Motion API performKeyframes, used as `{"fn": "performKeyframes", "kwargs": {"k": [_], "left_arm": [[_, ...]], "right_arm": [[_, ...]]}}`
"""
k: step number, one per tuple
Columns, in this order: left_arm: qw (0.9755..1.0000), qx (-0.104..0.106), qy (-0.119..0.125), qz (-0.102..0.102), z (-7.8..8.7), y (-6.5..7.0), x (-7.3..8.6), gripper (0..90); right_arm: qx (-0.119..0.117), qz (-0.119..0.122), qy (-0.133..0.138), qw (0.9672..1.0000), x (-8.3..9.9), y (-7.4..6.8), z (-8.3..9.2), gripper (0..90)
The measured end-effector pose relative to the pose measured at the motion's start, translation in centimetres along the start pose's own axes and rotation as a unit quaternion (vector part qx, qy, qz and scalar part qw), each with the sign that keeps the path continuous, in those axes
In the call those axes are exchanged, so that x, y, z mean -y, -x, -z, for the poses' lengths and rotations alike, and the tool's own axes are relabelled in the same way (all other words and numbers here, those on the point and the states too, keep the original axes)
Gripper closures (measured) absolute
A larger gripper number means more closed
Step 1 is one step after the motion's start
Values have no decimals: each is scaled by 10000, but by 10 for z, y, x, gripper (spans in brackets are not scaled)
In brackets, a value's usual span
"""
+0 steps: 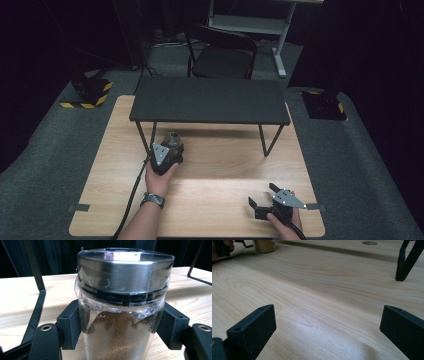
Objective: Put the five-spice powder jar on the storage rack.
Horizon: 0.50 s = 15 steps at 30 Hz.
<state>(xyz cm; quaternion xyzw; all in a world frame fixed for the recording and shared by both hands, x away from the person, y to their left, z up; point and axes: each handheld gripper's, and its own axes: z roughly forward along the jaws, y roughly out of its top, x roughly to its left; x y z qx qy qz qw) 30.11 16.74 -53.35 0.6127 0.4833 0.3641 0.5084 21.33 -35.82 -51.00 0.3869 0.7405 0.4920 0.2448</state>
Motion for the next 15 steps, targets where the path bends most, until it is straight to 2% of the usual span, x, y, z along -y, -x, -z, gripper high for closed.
{"fn": "performKeyframes", "kwargs": {"k": [8,13,15], "left_arm": [[9998,181,75,17,6,1,2,311],[9996,237,121,-132,16,3,-1,310],[9995,254,130,-118,21,3,-1,311]], "right_arm": [[4,6,7,10000,0,0,0,7],[5,8,4,10000,0,0,0,7],[10,6,3,10000,0,0,0,7]]}}
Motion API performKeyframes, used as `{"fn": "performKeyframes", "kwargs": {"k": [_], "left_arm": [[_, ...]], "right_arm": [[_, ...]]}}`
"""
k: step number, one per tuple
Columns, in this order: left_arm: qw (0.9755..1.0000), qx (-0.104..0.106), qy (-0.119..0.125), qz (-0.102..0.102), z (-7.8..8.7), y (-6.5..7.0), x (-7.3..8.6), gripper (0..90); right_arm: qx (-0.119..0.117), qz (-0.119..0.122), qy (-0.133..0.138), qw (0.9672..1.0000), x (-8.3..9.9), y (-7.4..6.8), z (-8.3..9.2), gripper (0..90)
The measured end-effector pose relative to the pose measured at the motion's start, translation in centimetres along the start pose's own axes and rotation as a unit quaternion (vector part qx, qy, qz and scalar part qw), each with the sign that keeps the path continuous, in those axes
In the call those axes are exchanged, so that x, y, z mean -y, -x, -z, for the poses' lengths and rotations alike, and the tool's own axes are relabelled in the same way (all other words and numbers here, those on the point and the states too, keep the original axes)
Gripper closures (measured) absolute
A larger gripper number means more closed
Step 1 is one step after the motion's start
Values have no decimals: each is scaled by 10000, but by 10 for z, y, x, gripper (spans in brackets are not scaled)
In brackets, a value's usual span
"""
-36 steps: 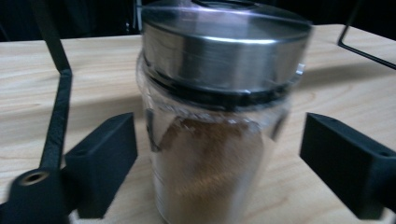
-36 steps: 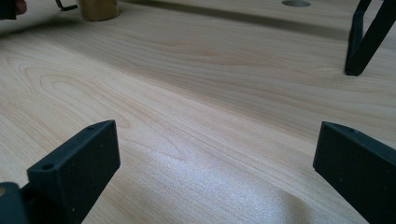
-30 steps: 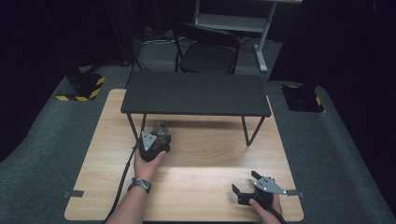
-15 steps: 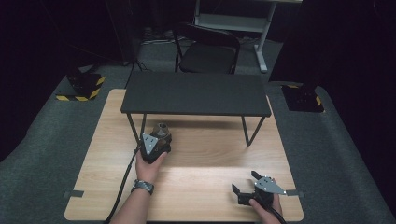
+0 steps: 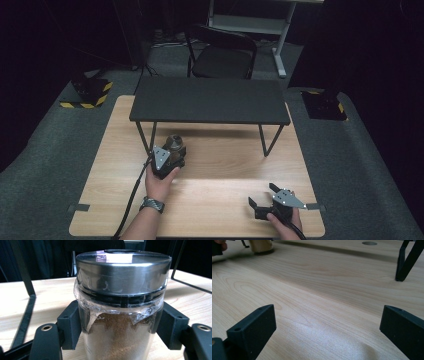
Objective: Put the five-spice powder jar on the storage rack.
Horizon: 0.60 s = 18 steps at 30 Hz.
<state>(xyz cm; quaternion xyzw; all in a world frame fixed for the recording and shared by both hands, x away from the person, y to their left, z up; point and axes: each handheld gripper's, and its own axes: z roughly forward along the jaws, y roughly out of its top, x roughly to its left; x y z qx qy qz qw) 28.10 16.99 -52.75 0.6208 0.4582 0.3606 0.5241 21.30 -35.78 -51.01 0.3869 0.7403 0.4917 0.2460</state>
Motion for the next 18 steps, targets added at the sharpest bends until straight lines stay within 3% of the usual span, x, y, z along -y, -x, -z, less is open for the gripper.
{"fn": "performKeyframes", "kwargs": {"k": [10,15,18], "left_arm": [[9999,4,32,-97,37,7,-8,310],[9998,64,192,-41,56,8,-16,310],[9996,65,230,-123,66,10,-23,310]], "right_arm": [[35,26,6,10000,0,-2,0,7],[57,15,-20,10000,-1,-2,0,7],[68,9,-25,10000,-1,-3,0,7]]}}
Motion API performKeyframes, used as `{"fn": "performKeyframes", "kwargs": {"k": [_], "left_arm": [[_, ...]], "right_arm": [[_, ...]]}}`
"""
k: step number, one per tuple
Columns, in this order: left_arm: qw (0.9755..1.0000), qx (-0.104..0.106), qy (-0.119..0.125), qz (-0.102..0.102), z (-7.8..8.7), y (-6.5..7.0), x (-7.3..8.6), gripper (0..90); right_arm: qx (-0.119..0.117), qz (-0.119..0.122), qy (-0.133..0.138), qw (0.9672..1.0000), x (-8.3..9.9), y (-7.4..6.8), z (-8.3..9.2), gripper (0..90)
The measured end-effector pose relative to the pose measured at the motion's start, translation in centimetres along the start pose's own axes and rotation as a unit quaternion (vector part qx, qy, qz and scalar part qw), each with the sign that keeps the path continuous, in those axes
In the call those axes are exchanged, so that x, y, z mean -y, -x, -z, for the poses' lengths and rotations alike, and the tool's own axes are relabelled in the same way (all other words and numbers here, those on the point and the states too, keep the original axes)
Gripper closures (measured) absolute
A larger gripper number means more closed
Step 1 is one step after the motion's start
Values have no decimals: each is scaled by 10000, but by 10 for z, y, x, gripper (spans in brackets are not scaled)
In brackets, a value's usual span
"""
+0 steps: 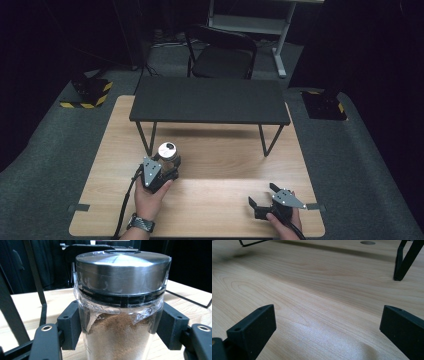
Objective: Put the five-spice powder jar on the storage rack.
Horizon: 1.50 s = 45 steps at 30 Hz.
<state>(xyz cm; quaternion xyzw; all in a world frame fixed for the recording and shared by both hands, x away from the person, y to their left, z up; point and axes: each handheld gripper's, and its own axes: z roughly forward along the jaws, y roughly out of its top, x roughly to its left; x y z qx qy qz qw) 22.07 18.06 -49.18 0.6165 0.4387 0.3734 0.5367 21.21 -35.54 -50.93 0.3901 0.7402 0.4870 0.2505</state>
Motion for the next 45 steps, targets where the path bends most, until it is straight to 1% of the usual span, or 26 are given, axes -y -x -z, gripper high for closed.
{"fn": "performKeyframes", "kwargs": {"k": [2,5,10,11,12,15,20,26,31,33,34,37,41,45], "left_arm": [[10000,-12,35,-81,6,2,-7,310],[9999,-26,96,-48,11,4,-16,310],[9997,-134,167,-140,16,8,-32,310],[9996,-161,188,-121,17,8,-38,310],[9996,-165,191,-133,17,8,-39,310],[9992,-219,202,-249,17,10,-52,310],[9989,-233,310,-248,15,11,-71,310],[9985,-199,429,-289,10,13,-94,310],[9981,-182,525,-264,4,15,-109,310],[9979,-189,540,-298,1,16,-113,310],[9977,-175,573,-307,-2,17,-119,310],[9974,-195,613,-337,-6,18,-123,310],[9969,-219,655,-377,-17,18,-133,310],[9969,-258,635,-374,-28,19,-141,310]], "right_arm": [[-2,-1,-1,10000,0,0,0,7],[0,-8,2,10000,0,0,0,7],[5,-27,12,10000,0,0,0,7],[6,-30,10,10000,0,0,0,7],[3,-30,11,10000,0,0,0,7],[-3,-32,15,10000,1,1,0,7],[-18,-33,18,10000,1,1,0,7],[-31,-27,11,10000,0,1,0,7],[-41,-18,11,10000,0,2,0,7],[-39,-15,9,10000,0,2,0,7],[-44,-11,10,10000,0,2,0,7],[-50,-2,10,10000,0,2,0,7],[-66,14,17,10000,1,2,0,7],[-77,22,22,10000,1,3,0,7]]}}
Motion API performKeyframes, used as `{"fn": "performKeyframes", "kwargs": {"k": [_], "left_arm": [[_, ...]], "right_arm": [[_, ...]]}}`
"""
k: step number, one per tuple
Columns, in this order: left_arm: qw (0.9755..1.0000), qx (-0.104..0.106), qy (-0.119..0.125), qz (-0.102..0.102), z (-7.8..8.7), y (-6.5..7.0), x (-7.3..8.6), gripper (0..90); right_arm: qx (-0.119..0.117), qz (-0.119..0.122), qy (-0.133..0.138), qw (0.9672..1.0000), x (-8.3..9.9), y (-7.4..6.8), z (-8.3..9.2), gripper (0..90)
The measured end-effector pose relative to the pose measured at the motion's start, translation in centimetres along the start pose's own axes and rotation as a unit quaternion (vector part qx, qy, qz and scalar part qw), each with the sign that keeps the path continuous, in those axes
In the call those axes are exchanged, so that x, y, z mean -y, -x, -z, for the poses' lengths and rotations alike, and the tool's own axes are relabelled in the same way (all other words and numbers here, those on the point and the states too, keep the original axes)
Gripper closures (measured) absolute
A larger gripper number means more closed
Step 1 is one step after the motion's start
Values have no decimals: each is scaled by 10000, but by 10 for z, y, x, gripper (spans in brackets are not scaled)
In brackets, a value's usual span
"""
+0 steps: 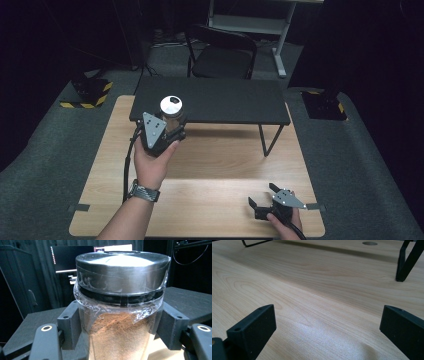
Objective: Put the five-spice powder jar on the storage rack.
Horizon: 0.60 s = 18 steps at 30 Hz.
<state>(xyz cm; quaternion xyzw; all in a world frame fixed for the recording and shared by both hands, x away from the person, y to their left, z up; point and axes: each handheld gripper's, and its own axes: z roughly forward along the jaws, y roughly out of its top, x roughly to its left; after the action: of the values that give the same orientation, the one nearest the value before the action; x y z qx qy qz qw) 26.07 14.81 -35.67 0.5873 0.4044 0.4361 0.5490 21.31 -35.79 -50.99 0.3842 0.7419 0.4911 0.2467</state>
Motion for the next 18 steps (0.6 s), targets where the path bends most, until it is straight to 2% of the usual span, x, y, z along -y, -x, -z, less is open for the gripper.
{"fn": "performKeyframes", "kwargs": {"k": [5,8,18], "left_arm": [[10000,-50,-37,22,-15,1,-6,310],[9999,-124,-89,-35,-25,0,-9,310],[9989,-341,-305,132,-59,-3,-15,310]], "right_arm": [[-5,20,8,10000,0,0,0,7],[-13,10,18,10000,1,0,0,7],[-66,28,26,10000,1,2,0,7]]}}
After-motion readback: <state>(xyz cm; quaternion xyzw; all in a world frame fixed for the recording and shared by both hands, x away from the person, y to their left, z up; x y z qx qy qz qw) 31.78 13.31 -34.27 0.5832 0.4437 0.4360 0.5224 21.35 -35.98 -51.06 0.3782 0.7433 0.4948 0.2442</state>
